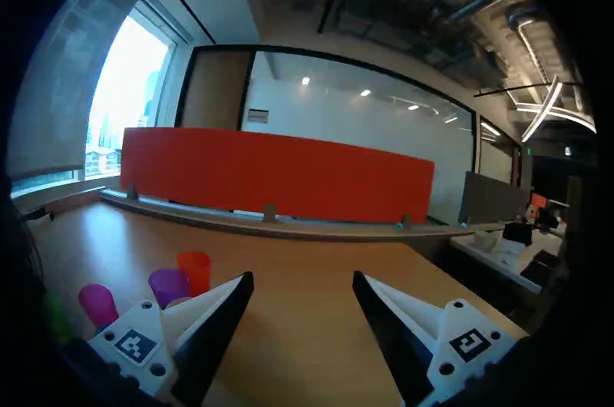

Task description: Pour water

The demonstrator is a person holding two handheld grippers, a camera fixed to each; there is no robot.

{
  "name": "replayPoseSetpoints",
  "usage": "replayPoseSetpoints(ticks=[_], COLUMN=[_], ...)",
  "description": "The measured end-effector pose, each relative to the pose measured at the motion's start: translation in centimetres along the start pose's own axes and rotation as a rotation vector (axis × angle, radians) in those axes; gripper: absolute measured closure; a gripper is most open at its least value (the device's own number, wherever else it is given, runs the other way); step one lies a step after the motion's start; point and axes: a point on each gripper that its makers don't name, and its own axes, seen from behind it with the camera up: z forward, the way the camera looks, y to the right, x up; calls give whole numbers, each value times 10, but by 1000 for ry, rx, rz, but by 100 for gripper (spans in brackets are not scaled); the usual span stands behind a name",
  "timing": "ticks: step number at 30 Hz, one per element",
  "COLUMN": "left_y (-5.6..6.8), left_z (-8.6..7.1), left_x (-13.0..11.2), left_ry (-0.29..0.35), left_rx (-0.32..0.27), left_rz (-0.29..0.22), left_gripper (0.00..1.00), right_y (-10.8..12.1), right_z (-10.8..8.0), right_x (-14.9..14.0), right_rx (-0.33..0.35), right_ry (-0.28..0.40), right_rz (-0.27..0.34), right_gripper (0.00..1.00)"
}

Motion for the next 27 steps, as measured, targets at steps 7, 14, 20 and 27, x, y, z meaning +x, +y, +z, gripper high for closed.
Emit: replayPoseSetpoints(ticks=[7,14,20,27], left_y=[-1,3,7,12], left_z=[0,2,3,4], left_x=[-3,-7,-13,-17], left_ry=[-10,-24,-43,-60], left_rx=[-1,-12,-25,-36], left_rz=[3,9,21,53], left_gripper=[10,10,10,10], right_y=[1,1,2,7], right_z=[0,1,0,-2], right_x=[-3,-4,-4,-5], right_rx=[0,5,8,6], right_ry=[0,0,3,5], right_rz=[4,10,14,31], right_gripper=[0,0,0,0])
